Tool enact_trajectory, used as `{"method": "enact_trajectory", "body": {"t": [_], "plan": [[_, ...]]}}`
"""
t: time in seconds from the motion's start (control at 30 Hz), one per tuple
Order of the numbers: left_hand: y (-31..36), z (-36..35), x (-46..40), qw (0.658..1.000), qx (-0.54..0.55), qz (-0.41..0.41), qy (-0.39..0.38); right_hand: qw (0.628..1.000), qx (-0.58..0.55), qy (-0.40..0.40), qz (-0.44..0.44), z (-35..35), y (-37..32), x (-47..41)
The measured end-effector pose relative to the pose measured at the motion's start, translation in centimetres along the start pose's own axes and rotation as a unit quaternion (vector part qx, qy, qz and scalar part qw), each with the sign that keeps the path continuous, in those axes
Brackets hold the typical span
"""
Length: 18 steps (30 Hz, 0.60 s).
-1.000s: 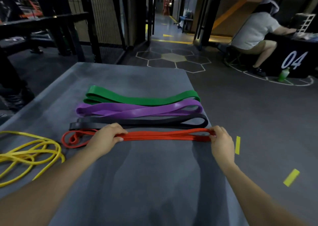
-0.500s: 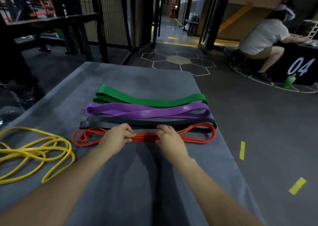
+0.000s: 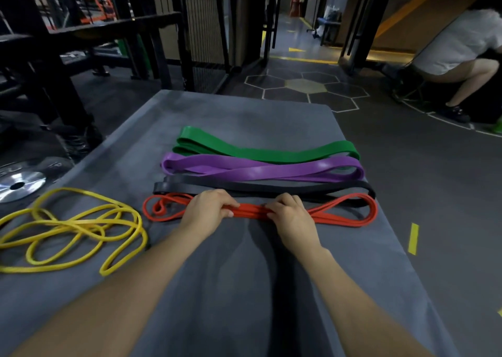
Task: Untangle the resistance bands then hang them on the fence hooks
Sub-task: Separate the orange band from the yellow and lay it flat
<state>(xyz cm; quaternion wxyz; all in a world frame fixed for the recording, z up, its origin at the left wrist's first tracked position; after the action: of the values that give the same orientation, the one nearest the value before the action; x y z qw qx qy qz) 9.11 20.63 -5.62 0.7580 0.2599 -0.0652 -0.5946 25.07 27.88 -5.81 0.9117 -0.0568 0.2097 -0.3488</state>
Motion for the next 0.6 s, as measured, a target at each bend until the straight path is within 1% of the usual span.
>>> {"method": "enact_trajectory", "body": {"t": [0.1, 0.17, 0.2, 0.33, 0.43, 0.5, 0.6], "plan": [[0.5, 0.2, 0.3, 0.999, -0.041, -0.004, 0.002, 1.000, -0.008, -0.019, -0.012, 0.1, 0.0, -0.1], [0.7, -0.1, 0.5, 0.998, -0.051, -0.021, -0.003, 1.000, -0.009, 0.003, -0.010, 0.3, -0.2, 0.0], [0.6, -0.3, 0.6, 0.998, -0.051, -0.029, -0.007, 1.000, -0.010, 0.014, -0.010, 0.2, -0.1, 0.1], [0.3, -0.8, 0.9, 0.998, -0.038, -0.051, 0.005, 1.000, 0.000, -0.001, -0.026, 0.1, 0.2, 0.2], [0.5, -0.9, 1.0, 0.997, -0.051, -0.063, 0.004, 0.999, 0.030, -0.015, -0.004, 0.1, -0.4, 0.4], [0.5, -0.8, 0.9, 0.997, -0.051, -0.062, -0.003, 0.999, 0.032, -0.036, 0.008, 0.0, -0.8, 0.5], [0.4, -0.9, 0.8, 0.997, -0.046, -0.057, -0.010, 0.998, 0.058, -0.032, -0.007, 0.1, -0.6, 0.3]]}}
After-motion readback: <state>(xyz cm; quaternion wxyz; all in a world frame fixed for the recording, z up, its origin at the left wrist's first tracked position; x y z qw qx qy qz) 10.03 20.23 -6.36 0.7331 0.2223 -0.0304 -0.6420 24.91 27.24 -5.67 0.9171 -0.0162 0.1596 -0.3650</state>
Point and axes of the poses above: each hand's wrist, its own x-axis away from the middle knuckle, its own z-axis out of the back of the hand, y = z × x, the point moved 6 cm from there along -x, towards the middle knuckle, and after that the axes turned 1 degree about -z, right-handed, at the moved point
